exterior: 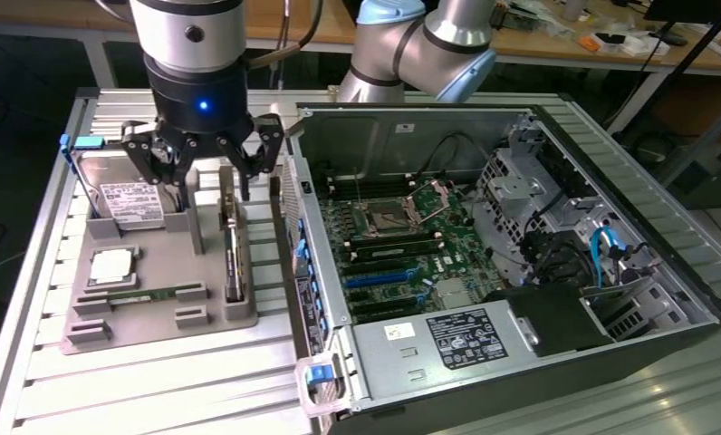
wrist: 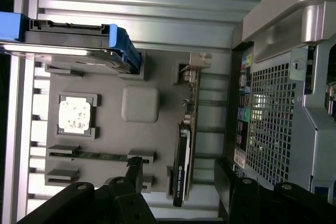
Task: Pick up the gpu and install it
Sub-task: 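Pick up the gpu and move the gpu toward the slot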
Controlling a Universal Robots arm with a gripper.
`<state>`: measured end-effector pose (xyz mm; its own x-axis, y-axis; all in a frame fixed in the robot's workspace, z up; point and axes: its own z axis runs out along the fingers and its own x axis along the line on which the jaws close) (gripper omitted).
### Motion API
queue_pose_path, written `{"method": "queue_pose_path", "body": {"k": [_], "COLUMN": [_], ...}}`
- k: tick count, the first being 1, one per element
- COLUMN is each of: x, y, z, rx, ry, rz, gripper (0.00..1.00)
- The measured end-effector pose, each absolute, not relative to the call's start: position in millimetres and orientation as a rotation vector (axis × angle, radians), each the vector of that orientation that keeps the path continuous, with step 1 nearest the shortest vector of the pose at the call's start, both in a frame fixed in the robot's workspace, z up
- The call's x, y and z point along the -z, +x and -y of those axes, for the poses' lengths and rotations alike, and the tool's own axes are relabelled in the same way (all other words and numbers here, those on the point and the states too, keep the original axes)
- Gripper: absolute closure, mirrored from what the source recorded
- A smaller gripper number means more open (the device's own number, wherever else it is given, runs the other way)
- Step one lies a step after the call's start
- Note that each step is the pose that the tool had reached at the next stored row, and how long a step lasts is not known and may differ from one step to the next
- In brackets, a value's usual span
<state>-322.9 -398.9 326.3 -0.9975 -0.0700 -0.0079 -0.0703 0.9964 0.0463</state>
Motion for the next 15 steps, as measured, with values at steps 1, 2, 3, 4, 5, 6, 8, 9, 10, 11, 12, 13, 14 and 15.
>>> {"method": "queue_pose_path", "body": {"k": [1, 2, 3, 4, 5, 6, 8, 9, 10, 11, 12, 13, 14, 15], "x": [-325, -323, -321, -319, -317, -315, -310, -309, -307, -305, -303, -301, -299, -297], "y": [-323, -323, -323, -323, -323, -323, -323, -323, -323, -323, -323, -323, -323, -323], "z": [399, 399, 399, 399, 399, 399, 399, 399, 399, 399, 399, 399, 399, 399], "rx": [-0.073, -0.073, -0.073, -0.073, -0.073, -0.073, -0.073, -0.073, -0.073, -0.073, -0.073, -0.073, -0.073, -0.073], "ry": [-0.11, -0.11, -0.11, -0.11, -0.11, -0.11, -0.11, -0.11, -0.11, -0.11, -0.11, -0.11, -0.11, -0.11], "rz": [-3.133, -3.133, -3.133, -3.133, -3.133, -3.133, -3.133, -3.133, -3.133, -3.133, -3.133, -3.133, -3.133, -3.133], "gripper": [0.34, 0.34, 0.34, 0.34, 0.34, 0.34, 0.34, 0.34, 0.34, 0.34, 0.34, 0.34, 0.34, 0.34]}}
